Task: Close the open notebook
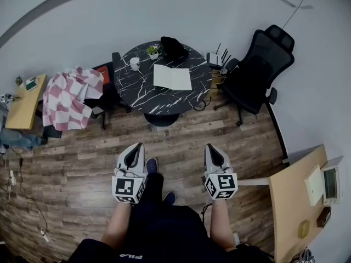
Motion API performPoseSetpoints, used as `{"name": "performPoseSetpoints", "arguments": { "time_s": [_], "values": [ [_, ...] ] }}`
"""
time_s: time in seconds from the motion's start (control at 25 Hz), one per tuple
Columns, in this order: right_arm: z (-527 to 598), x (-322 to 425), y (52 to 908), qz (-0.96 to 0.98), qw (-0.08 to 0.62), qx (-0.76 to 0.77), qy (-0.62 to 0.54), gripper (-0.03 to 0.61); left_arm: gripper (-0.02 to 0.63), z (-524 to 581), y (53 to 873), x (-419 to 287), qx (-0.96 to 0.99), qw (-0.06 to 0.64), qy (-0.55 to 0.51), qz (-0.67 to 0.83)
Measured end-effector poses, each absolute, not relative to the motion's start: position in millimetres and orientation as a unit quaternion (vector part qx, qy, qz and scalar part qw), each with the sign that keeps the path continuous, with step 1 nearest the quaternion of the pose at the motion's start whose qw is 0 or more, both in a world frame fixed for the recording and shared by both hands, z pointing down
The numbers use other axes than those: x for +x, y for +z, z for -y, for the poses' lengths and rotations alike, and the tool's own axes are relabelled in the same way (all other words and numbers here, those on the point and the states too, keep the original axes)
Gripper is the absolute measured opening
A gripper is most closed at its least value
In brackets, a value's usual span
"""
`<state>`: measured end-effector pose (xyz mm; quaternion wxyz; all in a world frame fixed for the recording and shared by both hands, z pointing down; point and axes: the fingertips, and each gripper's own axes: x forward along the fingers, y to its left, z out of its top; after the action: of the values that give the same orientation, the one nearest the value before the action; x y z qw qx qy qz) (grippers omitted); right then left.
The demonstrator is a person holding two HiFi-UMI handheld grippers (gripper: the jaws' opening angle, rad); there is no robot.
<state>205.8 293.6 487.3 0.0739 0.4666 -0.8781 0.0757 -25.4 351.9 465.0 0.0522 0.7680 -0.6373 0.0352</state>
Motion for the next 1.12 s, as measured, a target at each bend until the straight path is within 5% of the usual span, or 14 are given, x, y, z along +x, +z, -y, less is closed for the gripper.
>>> {"name": "performPoseSetpoints", "arguments": {
  "time_s": [1.12],
  "values": [
    [-78.8, 138.5, 508.2, 0.876, 0.092, 0.467, 0.081, 0.011, 0.005, -135.2, 498.7, -97.6, 0.757, 0.072, 0.04, 0.648]
  ]
}}
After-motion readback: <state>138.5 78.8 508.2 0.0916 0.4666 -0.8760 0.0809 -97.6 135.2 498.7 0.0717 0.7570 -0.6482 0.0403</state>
